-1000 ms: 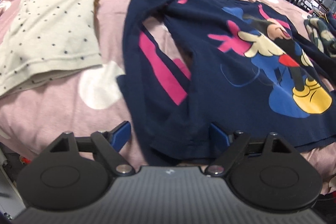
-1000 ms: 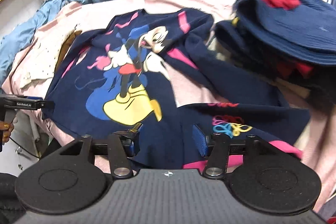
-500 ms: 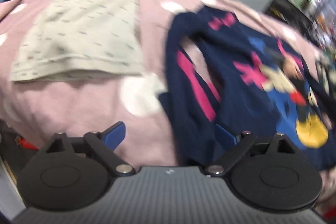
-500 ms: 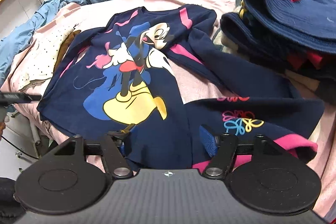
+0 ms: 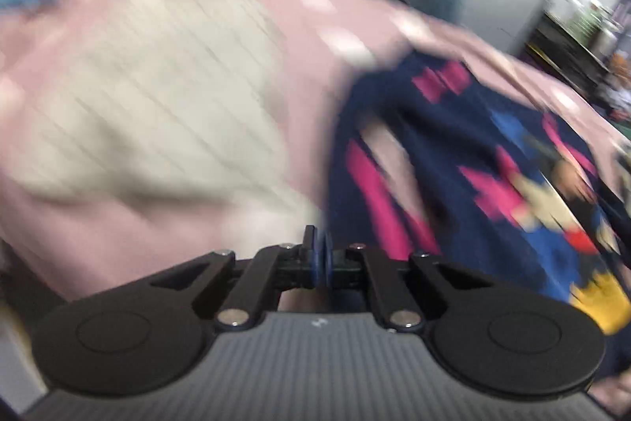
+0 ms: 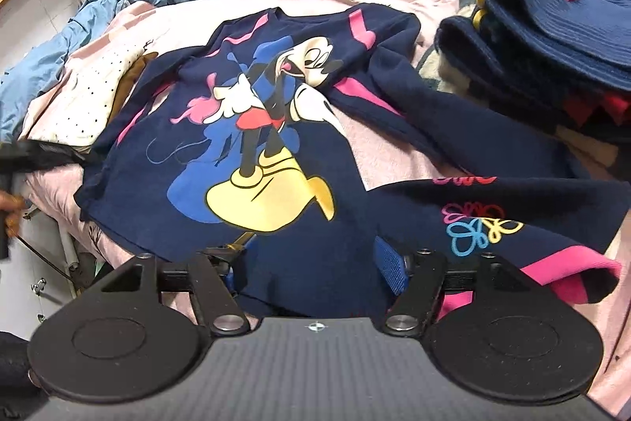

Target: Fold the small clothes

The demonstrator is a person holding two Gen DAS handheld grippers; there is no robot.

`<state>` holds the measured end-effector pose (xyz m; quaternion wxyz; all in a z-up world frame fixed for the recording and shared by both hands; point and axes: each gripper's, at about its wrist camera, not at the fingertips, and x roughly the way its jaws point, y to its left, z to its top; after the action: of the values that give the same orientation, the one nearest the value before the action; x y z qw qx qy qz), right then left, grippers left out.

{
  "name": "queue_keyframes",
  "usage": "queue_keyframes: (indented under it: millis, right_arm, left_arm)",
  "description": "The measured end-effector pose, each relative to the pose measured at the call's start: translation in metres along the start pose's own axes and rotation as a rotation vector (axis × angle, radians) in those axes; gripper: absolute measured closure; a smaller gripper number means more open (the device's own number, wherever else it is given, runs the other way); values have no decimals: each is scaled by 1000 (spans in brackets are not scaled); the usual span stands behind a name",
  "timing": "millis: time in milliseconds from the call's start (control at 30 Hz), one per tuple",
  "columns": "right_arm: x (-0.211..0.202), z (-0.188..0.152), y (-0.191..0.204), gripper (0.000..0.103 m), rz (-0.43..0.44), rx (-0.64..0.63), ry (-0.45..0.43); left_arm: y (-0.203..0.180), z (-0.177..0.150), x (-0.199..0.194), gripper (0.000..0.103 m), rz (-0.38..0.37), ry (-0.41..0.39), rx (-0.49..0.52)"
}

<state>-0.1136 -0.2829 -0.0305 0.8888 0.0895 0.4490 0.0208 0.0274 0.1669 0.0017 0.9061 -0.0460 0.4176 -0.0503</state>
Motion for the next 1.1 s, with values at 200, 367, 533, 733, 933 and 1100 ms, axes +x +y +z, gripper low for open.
queue_keyframes:
  millis: [200,367,533,733,933,1100]
  right_arm:
    - [6,4,-1,0,25,17,-14]
    - [13,2,7,0,62,12,2]
    - [11,-1,9,0,45,-6,17]
    - [9,-4,2,0,25,21,12]
    - [9,-1,3,0,40,38,-5]
    - [11,5,6,0,65,21,-15]
  left_arm:
    - [59,62,-87,99,201,-246,-57]
    - [28,45,-56,35,14,-77,-35]
    - [-28,-19,22,35,-159,209,-26]
    - [-38,-43,43,101,-125,171,-8]
    - [-7,3,7,101,-172,18,-85]
    - [45,65,-72,101,-77,-219,-161]
